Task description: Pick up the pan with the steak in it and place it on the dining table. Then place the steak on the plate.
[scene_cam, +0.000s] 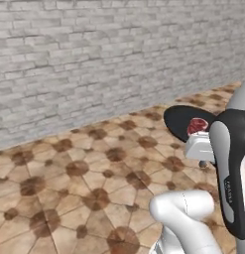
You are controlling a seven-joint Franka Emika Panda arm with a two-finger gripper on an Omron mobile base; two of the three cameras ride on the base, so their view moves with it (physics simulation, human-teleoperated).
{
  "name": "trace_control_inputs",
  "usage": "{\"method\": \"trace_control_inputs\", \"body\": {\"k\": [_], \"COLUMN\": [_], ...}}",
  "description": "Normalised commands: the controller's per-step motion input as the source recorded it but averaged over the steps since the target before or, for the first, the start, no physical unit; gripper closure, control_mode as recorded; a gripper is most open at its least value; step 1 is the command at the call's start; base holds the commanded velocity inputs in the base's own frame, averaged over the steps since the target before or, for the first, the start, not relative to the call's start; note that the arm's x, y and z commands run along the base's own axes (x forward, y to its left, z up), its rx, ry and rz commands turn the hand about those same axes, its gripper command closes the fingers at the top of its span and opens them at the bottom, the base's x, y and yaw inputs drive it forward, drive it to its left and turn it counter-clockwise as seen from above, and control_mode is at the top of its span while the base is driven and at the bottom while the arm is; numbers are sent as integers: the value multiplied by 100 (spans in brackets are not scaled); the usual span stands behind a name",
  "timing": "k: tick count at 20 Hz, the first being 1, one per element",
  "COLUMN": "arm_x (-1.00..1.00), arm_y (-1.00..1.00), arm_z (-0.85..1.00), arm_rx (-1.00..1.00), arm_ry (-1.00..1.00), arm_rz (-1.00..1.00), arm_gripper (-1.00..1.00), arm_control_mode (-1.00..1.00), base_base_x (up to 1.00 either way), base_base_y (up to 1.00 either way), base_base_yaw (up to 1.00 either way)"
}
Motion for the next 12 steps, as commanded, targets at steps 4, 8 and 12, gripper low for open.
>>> {"method": "trace_control_inputs", "body": {"k": [4, 8, 12], "arm_x": [0, 0, 0], "arm_y": [0, 0, 0], "arm_z": [0, 0, 0], "arm_rx": [0, 0, 0], "arm_ry": [0, 0, 0], "arm_rz": [0, 0, 0], "arm_gripper": [100, 100, 100], "arm_control_mode": [100, 100, 100], "base_base_x": [0, 0, 0], "base_base_y": [0, 0, 0], "base_base_yaw": [-50, -50, -50]}}
